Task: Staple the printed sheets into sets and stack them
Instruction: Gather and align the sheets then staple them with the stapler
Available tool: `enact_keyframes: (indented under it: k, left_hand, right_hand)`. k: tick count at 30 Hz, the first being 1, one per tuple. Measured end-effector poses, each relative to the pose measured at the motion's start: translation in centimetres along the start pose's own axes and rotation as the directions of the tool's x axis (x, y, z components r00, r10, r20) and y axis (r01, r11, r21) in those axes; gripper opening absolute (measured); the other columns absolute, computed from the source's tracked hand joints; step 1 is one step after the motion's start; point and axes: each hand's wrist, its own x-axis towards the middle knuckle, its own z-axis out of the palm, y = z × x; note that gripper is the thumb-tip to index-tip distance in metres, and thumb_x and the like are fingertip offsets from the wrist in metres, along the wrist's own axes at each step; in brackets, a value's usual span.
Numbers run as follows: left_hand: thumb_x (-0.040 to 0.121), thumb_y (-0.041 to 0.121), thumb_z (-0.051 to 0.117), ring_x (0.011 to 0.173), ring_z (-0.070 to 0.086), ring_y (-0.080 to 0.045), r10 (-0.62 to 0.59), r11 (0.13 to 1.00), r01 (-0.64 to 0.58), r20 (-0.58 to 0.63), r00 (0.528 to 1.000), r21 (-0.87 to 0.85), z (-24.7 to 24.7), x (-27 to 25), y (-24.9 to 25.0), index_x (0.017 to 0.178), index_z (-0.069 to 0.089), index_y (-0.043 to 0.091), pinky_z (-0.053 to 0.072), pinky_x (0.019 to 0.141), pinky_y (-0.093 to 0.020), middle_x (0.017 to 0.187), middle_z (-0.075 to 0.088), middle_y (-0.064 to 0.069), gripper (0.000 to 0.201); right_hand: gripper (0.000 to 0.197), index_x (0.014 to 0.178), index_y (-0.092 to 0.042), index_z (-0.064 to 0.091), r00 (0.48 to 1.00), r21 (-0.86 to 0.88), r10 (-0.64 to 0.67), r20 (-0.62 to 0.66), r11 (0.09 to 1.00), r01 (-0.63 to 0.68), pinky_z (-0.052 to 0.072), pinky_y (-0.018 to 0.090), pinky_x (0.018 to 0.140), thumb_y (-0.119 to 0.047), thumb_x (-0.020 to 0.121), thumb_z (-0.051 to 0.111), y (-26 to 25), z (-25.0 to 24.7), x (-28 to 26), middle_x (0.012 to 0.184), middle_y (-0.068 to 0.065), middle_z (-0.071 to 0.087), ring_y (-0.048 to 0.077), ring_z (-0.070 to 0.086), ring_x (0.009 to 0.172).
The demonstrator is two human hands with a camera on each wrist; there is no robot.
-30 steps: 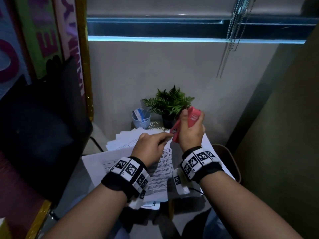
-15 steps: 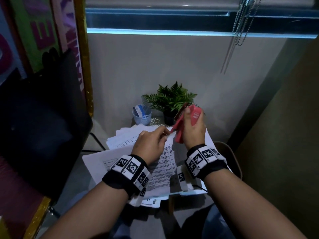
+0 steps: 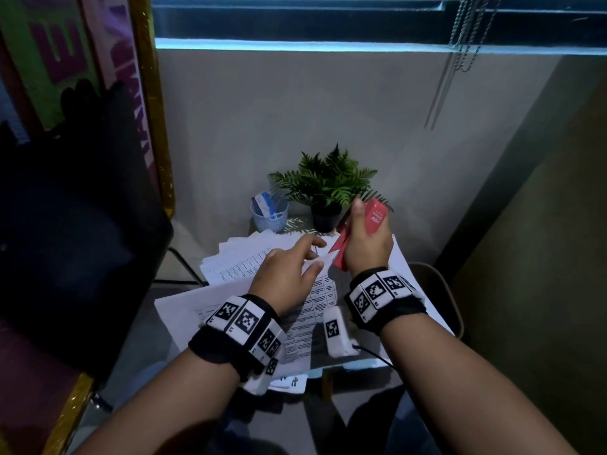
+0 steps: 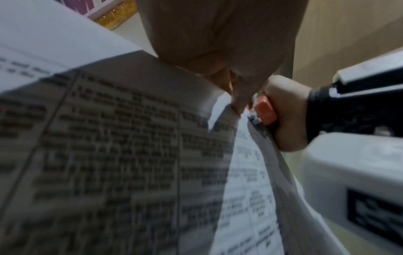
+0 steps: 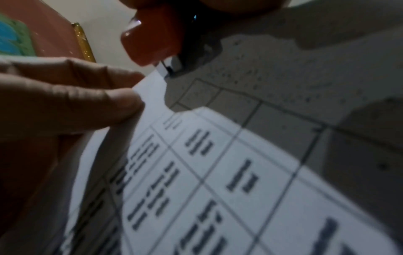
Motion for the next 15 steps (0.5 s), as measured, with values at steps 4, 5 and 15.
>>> enact_keyframes:
  k: [4, 5, 15]
  left_hand:
    - [0.091, 0.046, 0.051, 0.100, 0.058, -0.023, -0.139, 0.941, 0.044, 0.268, 0.953, 0.334, -1.4, 0.1, -1.6, 0.111, 0.052, 0.025, 0.046, 0.082, -0.034, 0.106, 0.063, 0.000, 0.028]
    - [0.093, 0.044, 0.048, 0.097, 0.058, -0.024, -0.156, 0.935, 0.047, 0.291, 0.944, 0.350, -1.6, 0.1, -2.0, 0.103, 0.053, 0.023, 0.047, 0.080, -0.034, 0.102, 0.064, -0.001, 0.023]
    - [0.100, 0.030, 0.038, 0.090, 0.059, -0.037, -0.183, 0.951, 0.225, -0.204, 0.962, 0.212, -3.4, 0.4, -2.9, 0.113, 0.051, 0.015, 0.035, 0.064, -0.034, 0.098, 0.065, -0.016, 0.024]
  right_hand:
    - [0.032, 0.092, -0.017, 0.055, 1.000, -0.004, -0.005, 0.026, 1.000, 0.005, 0.037, 0.017, 0.057, -0.049, 0.089, 0.054, 0.0, 0.0, 0.7, 0.070, -0.007, 0.055, 0.003, 0.052, 0.063]
    - [0.031, 0.091, -0.017, 0.054, 0.999, -0.006, -0.015, 0.036, 1.000, 0.016, 0.038, 0.016, 0.057, -0.048, 0.089, 0.055, 0.1, 0.0, 0.8, 0.069, -0.006, 0.055, 0.005, 0.053, 0.063]
    - [0.030, 0.086, -0.021, 0.055, 0.974, 0.421, 0.184, -0.132, 0.900, -0.113, 0.050, 0.017, 0.063, -0.049, 0.092, 0.049, -2.0, -3.8, 4.2, 0.076, -0.008, 0.063, 0.001, 0.062, 0.062]
